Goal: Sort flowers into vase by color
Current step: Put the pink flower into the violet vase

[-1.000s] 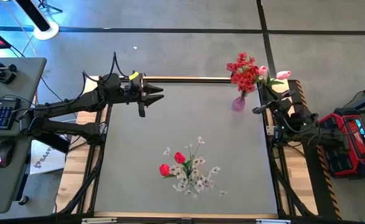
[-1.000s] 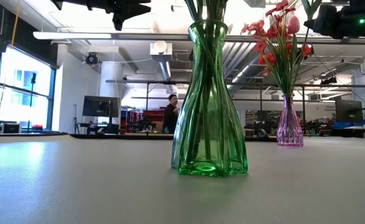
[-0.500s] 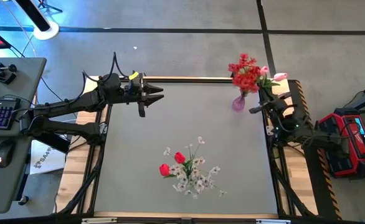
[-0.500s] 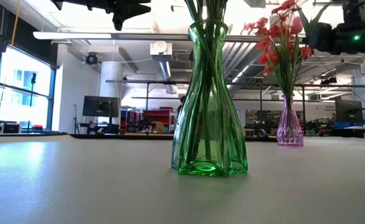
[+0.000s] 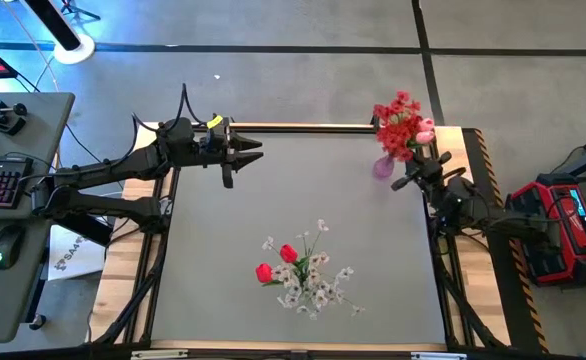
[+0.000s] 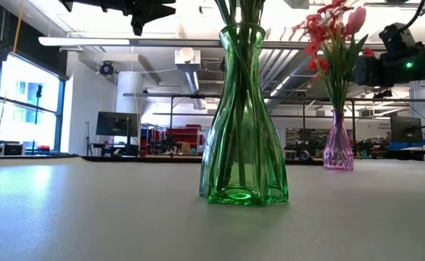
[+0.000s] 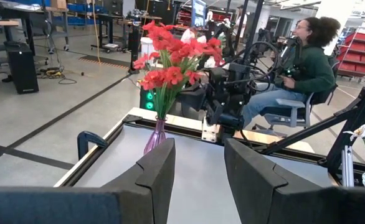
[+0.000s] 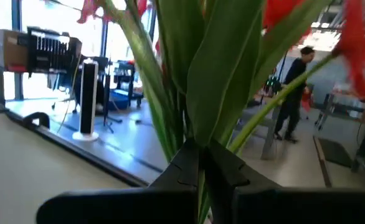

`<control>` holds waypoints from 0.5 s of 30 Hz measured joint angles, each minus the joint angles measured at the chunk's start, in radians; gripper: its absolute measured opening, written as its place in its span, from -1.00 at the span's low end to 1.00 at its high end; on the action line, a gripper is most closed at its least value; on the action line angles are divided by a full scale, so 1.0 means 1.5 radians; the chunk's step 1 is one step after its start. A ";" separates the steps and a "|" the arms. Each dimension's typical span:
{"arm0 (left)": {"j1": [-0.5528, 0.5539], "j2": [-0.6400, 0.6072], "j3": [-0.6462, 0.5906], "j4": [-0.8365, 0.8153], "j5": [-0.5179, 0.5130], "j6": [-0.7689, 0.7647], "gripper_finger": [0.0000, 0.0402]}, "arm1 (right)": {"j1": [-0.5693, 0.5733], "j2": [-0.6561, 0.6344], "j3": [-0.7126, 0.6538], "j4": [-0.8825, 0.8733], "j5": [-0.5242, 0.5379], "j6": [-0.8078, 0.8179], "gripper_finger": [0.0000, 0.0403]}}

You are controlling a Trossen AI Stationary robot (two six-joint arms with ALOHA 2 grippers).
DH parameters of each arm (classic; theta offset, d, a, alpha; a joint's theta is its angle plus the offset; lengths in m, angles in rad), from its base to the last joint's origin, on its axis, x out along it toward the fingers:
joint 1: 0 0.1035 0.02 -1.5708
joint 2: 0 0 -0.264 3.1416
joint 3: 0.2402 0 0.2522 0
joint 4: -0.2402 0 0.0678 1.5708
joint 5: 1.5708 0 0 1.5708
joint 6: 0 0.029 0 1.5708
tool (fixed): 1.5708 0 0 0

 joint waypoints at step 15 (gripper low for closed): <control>0.000 0.000 0.000 0.000 0.000 0.000 -0.36 | 0.000 0.001 0.005 -0.014 0.047 -0.011 -0.84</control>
